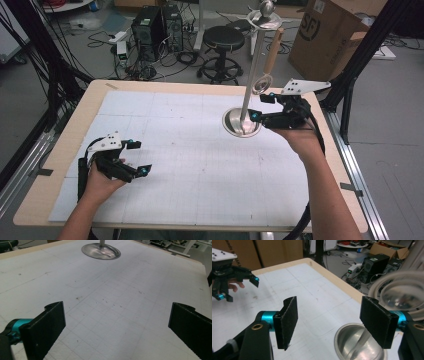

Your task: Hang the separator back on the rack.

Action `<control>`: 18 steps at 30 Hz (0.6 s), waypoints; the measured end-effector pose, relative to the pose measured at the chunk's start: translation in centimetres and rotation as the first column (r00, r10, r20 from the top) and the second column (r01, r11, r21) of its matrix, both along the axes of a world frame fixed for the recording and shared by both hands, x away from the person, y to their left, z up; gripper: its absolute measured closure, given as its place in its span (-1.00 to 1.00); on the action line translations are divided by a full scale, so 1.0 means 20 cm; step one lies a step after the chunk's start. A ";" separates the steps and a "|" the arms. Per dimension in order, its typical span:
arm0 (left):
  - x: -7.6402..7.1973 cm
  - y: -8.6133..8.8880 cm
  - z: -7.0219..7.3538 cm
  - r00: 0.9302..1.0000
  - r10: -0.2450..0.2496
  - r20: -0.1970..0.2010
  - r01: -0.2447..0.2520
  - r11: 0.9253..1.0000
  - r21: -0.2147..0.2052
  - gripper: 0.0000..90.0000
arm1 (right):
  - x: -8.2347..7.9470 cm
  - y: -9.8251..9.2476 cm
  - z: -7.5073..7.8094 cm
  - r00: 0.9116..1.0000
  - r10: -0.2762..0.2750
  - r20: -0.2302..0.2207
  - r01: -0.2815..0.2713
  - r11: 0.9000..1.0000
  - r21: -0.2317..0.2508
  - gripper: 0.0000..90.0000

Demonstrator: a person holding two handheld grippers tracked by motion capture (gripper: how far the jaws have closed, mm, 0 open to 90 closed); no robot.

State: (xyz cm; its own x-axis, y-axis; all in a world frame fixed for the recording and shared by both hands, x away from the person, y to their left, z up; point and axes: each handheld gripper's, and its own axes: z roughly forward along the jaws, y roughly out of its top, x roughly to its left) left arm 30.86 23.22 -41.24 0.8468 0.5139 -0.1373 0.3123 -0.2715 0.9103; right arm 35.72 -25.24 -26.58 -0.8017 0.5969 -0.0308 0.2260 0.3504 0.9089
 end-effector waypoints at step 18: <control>0.00 0.00 0.00 1.000 -0.002 0.000 0.002 1.000 0.002 -0.96 | -0.09 -0.04 -0.30 0.998 -0.024 -0.052 0.026 0.999 0.024 -0.45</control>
